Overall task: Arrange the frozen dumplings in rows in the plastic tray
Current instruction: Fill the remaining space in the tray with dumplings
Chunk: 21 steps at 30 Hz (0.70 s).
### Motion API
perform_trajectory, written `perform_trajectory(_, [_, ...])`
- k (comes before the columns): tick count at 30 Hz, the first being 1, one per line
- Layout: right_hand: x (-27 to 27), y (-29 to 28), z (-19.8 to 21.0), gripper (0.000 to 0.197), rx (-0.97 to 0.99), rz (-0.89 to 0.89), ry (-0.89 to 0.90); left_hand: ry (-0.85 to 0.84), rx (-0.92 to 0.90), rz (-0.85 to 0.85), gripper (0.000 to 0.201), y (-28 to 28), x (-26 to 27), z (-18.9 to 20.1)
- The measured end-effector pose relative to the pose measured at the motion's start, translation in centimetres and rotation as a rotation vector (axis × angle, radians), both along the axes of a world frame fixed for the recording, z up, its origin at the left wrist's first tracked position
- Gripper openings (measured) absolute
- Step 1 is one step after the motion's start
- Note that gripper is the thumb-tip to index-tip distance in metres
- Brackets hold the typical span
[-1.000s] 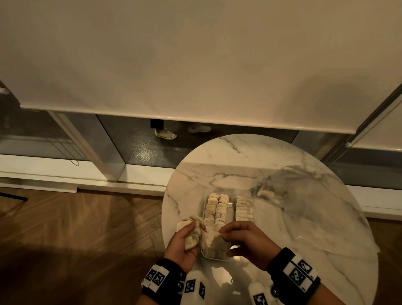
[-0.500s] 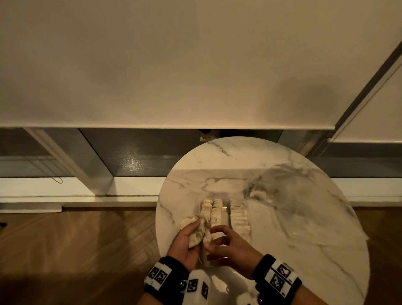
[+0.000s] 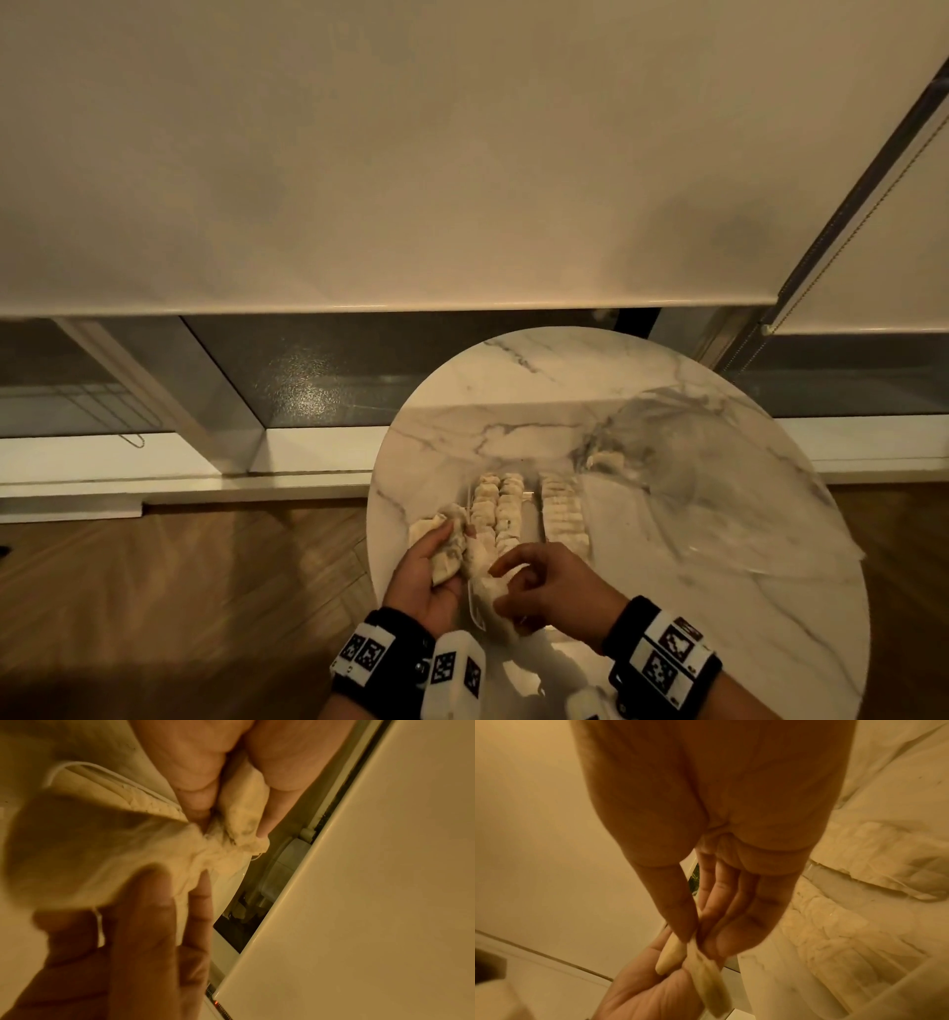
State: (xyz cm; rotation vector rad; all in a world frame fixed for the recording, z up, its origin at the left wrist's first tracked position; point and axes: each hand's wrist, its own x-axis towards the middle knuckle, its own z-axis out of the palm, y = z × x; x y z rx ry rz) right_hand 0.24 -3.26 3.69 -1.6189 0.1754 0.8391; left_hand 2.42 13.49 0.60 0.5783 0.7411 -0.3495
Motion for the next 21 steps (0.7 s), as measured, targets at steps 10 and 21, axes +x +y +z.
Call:
perform_trajectory(10, [0.7, -1.3, 0.3, 0.019, 0.220, -0.080, 0.152, 0.033, 0.036, 0.087, 0.011, 2.6, 0.0, -1.0])
perform_trajectory(21, [3.3, -3.0, 2.9, 0.005, 0.303, -0.310, -0.044, 0.071, -0.015, 0.179, 0.016, 4.0, -0.9, -1.2])
